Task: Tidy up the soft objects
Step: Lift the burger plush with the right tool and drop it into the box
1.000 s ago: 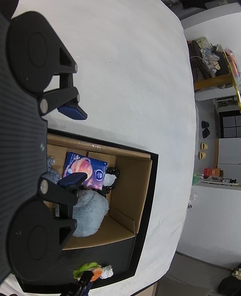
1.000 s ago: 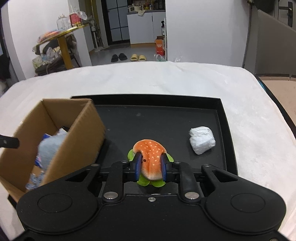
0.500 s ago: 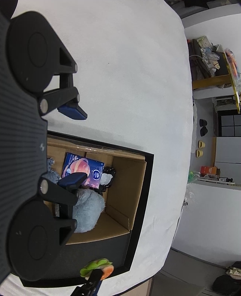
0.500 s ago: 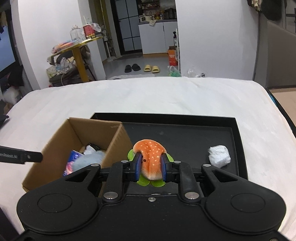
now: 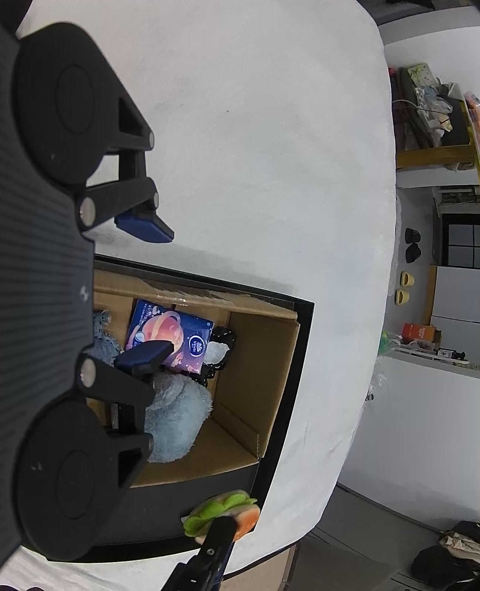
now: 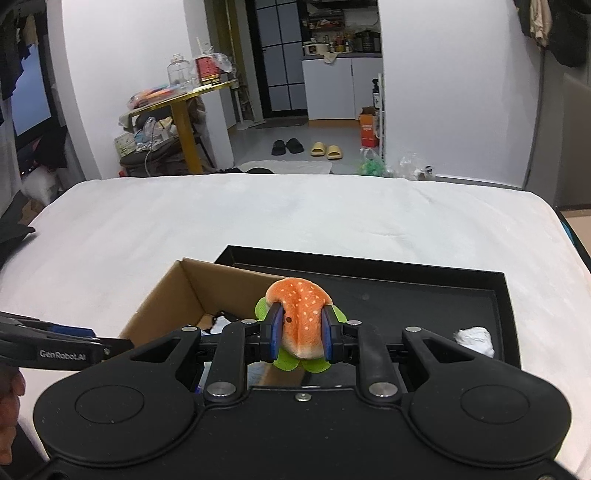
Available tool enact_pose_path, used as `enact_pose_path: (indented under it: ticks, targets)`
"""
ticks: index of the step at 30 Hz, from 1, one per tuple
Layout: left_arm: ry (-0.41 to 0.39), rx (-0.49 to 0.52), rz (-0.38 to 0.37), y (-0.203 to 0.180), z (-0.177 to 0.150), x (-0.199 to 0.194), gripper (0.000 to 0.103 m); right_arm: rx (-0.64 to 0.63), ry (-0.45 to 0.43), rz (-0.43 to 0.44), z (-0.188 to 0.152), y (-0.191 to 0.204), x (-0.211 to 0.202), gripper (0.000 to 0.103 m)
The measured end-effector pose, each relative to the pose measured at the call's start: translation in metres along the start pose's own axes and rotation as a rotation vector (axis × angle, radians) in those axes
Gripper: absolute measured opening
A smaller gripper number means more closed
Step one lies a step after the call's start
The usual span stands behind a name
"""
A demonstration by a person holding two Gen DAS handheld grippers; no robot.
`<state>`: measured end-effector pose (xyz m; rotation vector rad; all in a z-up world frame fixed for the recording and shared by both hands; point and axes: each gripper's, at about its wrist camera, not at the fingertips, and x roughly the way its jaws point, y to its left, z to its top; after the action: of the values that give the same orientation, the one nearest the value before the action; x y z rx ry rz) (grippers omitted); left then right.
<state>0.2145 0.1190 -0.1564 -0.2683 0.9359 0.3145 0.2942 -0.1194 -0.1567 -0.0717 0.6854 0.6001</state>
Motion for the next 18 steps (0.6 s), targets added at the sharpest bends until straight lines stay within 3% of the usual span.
enact_pose_path:
  ticks: [5, 7, 13, 18]
  targets:
    - [0.020, -0.007, -0.031, 0.006, 0.000, 0.006, 0.046, -0.016, 0.014, 0.007, 0.004, 0.012, 0.006, 0.021]
    - [0.034, -0.014, -0.045, 0.009, 0.000, 0.009, 0.033, -0.018, 0.020, 0.010, 0.006, 0.016, 0.010, 0.021]
    - [0.074, -0.024, -0.085, 0.016, -0.004, 0.019, 0.011, -0.037, 0.040, 0.011, 0.010, 0.032, 0.019, 0.021]
    - [0.083, -0.024, -0.107, 0.017, -0.004, 0.020, 0.010, -0.047, 0.057, 0.010, 0.014, 0.042, 0.026, 0.021]
